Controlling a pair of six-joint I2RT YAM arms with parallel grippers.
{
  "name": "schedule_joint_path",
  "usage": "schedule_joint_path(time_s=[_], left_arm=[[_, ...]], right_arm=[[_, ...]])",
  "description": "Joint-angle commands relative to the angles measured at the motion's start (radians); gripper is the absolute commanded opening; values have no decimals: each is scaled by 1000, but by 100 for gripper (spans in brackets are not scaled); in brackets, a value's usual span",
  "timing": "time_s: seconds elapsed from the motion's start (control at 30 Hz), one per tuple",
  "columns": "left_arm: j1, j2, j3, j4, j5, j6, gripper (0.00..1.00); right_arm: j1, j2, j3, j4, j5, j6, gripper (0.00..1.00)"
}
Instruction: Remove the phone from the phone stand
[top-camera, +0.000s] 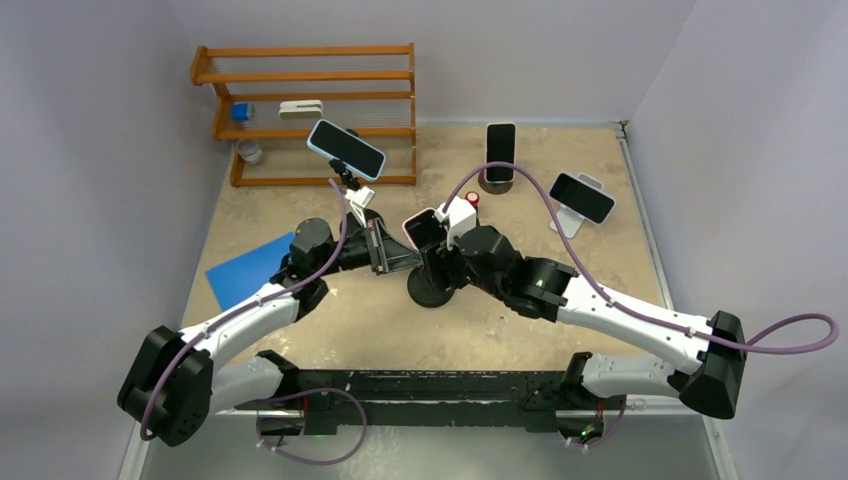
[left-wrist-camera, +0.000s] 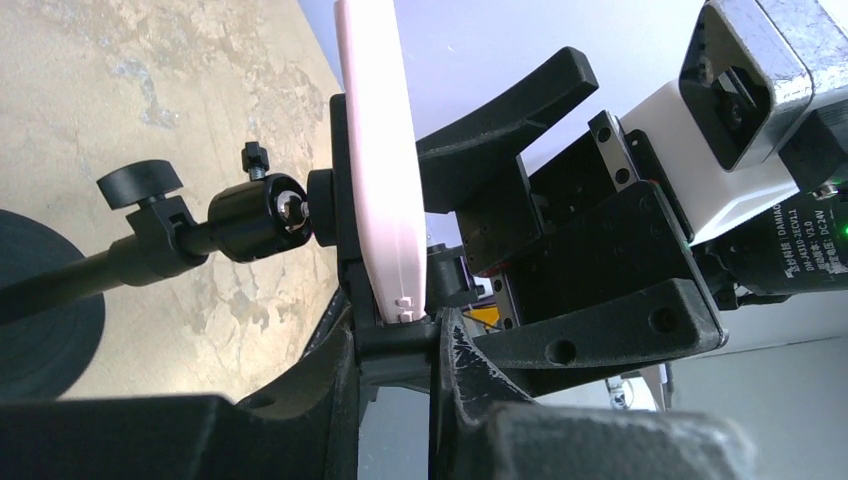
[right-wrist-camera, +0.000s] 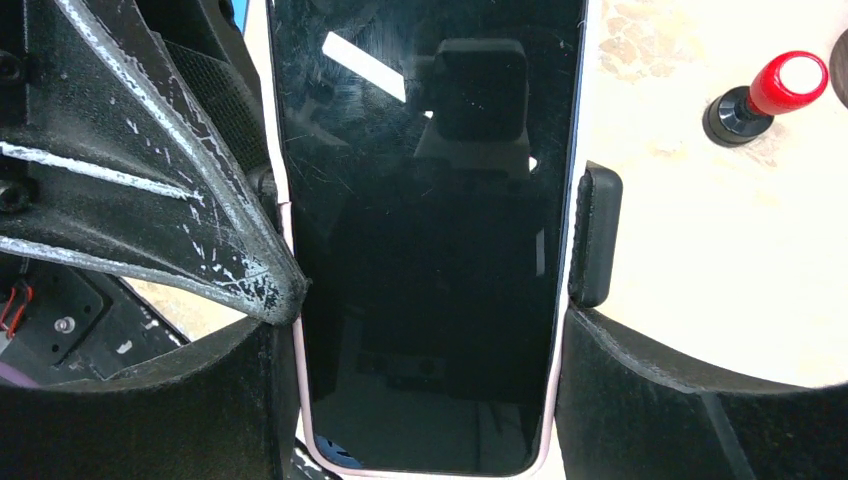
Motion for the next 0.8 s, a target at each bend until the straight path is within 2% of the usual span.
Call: schedule_joint_path(time_s=[0.0, 0.13, 0.33, 0.77], left_arm=[[-4, -30, -7, 52, 9, 14, 0], [15, -64, -46, 41, -26, 16, 0], [93, -33, -131, 190, 74, -57, 0], [120, 4, -148, 264, 122, -51, 0]], right_arm=[[1, 2, 31, 38, 42, 52, 0], [-12, -18, -9, 2, 69, 86, 0], [-77, -47, -47, -31, 46, 101, 0], [-100, -63, -73, -28, 35, 100, 0]])
